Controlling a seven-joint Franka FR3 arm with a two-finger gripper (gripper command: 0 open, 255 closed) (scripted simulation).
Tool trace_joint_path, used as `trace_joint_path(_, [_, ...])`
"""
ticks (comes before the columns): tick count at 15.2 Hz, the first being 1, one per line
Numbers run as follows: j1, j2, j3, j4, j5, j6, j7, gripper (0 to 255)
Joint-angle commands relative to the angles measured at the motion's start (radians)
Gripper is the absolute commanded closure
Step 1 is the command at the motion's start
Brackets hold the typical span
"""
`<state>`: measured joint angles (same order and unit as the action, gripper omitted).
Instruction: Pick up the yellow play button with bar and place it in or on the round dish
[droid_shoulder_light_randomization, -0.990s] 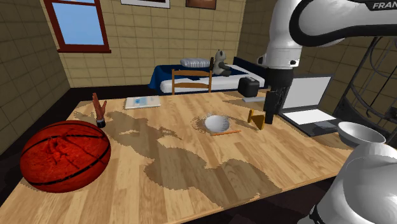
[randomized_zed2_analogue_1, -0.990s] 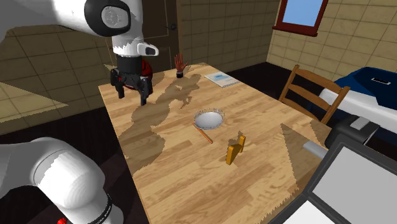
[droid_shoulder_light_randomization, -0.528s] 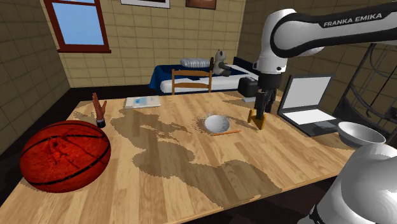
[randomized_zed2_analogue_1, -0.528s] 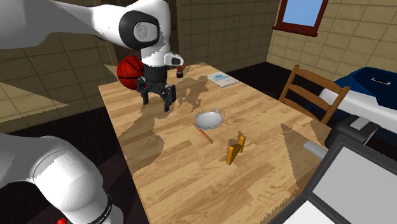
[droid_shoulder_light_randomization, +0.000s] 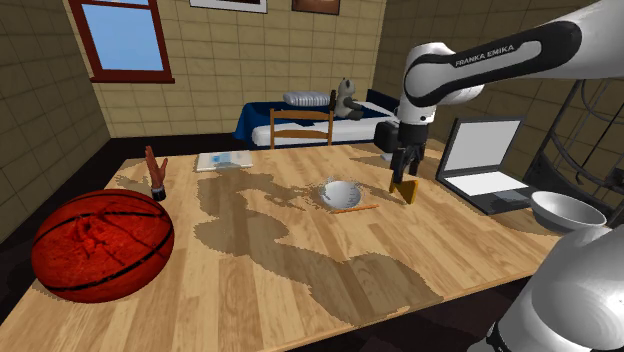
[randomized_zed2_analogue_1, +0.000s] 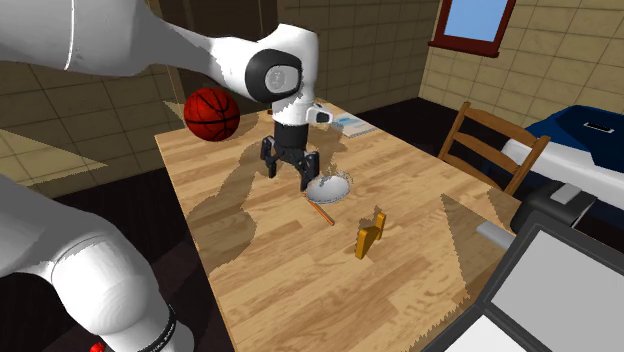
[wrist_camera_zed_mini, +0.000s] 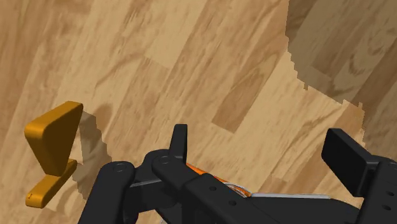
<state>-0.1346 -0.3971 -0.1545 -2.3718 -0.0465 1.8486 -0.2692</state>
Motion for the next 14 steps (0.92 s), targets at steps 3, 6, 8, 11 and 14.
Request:
trace_joint_path(3, [-0.030,0.124,-0.051,0.065,-0.009,0.069,-0.035,0])
trace_joint_path(6, [-0.049,0.220,-0.084,0.122,-0.002,0.113,-0.061,0])
trace_joint_path(8, [-0.063,0.285,-0.105,0.164,0.007,0.139,-0.079,0])
trace_joint_path(11, [-0.084,0.383,-0.133,0.235,0.028,0.170,-0.109,0])
trace_joint_path(14, [-0.109,0.483,-0.157,0.315,0.057,0.193,-0.139,0])
